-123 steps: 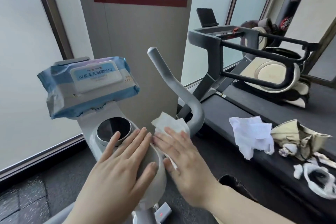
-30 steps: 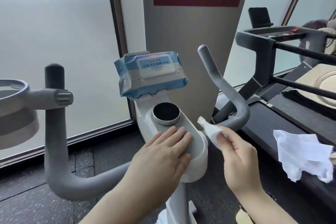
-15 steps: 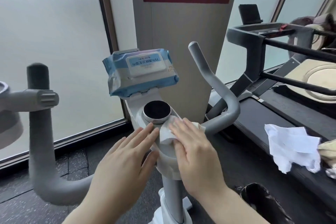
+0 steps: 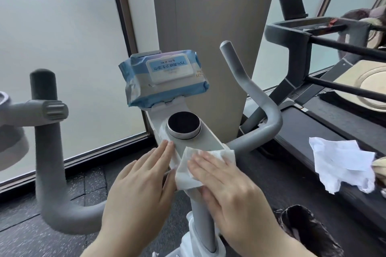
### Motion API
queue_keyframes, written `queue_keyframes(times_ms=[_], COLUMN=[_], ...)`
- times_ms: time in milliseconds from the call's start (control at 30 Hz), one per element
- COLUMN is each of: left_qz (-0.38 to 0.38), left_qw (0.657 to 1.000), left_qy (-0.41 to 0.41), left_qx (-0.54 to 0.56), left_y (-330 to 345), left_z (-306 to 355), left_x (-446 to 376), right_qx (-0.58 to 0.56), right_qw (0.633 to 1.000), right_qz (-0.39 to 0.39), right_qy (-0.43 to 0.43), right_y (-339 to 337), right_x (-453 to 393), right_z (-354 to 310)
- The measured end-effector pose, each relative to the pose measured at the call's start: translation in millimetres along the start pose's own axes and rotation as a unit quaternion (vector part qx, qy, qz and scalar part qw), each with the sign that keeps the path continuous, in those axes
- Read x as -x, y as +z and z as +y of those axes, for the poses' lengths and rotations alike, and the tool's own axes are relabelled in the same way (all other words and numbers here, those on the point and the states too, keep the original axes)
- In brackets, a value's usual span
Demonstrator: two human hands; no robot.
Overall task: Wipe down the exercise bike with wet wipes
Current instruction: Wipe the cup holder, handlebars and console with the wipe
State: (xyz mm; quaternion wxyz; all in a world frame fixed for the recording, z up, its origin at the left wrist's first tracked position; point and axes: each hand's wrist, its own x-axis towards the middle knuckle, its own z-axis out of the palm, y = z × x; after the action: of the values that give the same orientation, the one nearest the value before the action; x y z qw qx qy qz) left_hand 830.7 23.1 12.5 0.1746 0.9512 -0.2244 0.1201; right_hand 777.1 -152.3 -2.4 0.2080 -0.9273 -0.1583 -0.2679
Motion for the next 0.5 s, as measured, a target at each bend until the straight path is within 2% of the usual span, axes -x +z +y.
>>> queue_keyframes(times_ms=[67,133,200,267,367,500], left_qz=[0.006,0.026,0.029,0.023,0.029,0.007], left_qw=[0.999,0.993,0.990,0.992,0.993,0.992], left_qy=[-0.017,-0.026,-0.009,0.027,0.071,0.115], left_qx=[0.051,0.110,0.135,0.121,0.085,0.047], left_y=[-1,-3,-4,-4,-4,-4], left_z=[-2,-2,1,6,9,9], left_x=[-1,-3,-7,-9,-12,-22], right_qx=[-0.020,-0.057,-0.035,-0.009,-0.051,0.001], right_qw=[1.000,0.997,0.992,0.987,0.977,0.973], right_qz=[0.016,0.023,0.035,0.058,0.088,0.077], right_qy=[-0.006,0.055,0.119,0.150,0.187,0.219], right_y=[-9,-17,-20,-21,-18,-18], right_x=[7,4,-5,-15,-20,-22], right_z=[17,37,55,67,75,78])
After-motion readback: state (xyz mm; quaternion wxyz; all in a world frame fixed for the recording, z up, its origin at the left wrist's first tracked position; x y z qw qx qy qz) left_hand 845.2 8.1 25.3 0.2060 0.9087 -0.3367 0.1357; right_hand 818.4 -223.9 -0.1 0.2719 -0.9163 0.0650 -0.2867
